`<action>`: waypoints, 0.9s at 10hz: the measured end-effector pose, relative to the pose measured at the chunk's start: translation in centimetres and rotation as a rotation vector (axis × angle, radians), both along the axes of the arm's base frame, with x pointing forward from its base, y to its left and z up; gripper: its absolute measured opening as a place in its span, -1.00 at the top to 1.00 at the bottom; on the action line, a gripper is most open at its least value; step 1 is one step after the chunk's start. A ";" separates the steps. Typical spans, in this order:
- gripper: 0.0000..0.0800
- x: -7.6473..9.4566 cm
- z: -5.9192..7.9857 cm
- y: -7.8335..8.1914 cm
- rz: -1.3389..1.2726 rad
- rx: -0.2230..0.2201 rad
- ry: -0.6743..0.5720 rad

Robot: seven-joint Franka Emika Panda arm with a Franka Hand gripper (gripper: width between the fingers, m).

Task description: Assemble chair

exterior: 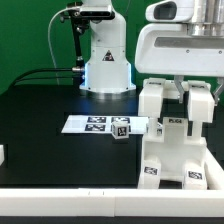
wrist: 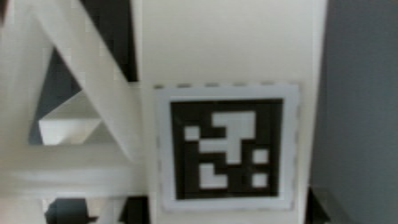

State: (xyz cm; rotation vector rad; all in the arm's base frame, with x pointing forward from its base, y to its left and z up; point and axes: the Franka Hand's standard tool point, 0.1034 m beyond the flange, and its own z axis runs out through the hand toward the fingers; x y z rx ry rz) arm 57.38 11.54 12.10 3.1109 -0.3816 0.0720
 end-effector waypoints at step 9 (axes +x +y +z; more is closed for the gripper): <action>0.29 1.2 -2.2 0.0 0.002 -0.017 -0.031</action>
Offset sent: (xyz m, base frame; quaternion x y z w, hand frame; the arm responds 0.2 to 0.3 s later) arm 0.0100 0.0027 -0.0123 0.0090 0.0187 0.0026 0.9998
